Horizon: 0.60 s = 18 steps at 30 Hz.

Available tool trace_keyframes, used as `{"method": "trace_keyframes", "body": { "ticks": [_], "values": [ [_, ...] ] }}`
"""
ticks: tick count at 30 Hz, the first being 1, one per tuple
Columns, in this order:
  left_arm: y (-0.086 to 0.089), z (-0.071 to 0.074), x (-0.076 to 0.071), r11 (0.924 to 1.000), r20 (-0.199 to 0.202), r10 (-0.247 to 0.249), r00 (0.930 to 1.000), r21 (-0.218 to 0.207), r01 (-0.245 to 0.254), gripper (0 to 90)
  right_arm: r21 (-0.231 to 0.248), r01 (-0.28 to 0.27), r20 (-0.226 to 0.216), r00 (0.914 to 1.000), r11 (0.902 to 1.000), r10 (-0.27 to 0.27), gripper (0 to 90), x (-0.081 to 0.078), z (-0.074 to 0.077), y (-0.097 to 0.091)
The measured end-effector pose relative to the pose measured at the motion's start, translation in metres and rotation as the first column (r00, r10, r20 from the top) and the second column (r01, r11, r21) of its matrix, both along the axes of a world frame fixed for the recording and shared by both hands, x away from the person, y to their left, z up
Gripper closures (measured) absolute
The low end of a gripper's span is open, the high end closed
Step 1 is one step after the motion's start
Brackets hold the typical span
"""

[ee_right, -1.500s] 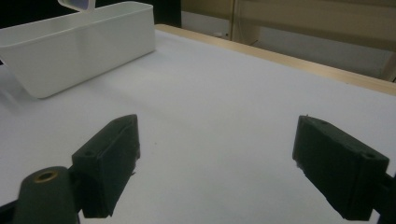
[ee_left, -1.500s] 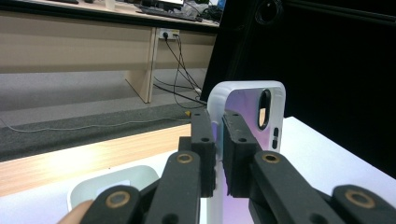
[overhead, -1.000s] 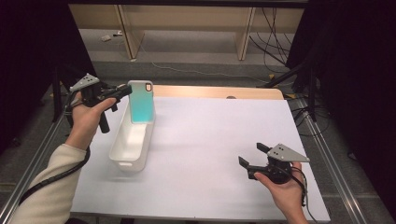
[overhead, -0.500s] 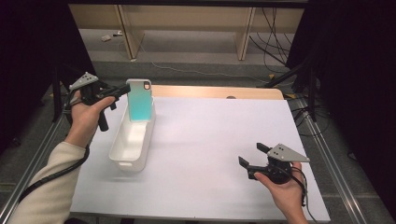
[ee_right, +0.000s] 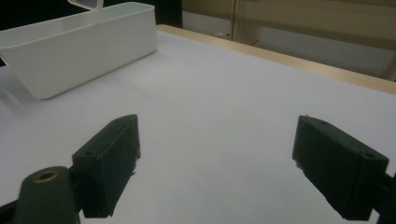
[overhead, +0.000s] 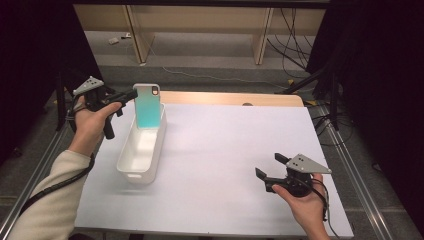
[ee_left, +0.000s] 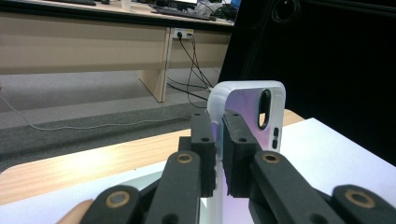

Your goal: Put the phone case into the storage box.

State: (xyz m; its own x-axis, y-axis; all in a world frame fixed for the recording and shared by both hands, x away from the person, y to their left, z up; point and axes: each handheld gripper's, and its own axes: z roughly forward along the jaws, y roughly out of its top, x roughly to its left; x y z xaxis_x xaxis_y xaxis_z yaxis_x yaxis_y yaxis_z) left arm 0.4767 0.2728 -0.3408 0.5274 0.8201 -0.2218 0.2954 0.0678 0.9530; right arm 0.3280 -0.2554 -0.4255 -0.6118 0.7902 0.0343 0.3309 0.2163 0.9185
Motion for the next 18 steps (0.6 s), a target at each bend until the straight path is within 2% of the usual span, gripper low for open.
{"method": "trace_keyframes", "body": {
  "ticks": [10,14,18],
  "values": [
    [0.0009,0.0021,0.0033,1.0000,0.004,0.005,1.0000,0.007,-0.005,83.8,0.006,-0.002,-0.007,1.0000,1.0000,0.002,16.3,-0.0006,0.0006,-0.0002],
    [0.0013,0.0015,0.0048,0.9999,0.001,0.010,1.0000,0.005,-0.010,83.9,0.012,0.009,0.008,0.9999,0.9999,-0.009,16.3,-0.0004,0.0000,0.0004],
    [0.0024,0.0008,0.0064,1.0000,0.001,0.008,1.0000,0.003,-0.008,83.8,0.007,-0.004,0.001,1.0000,1.0000,0.004,16.3,0.0001,-0.0002,-0.0003]
  ]
}}
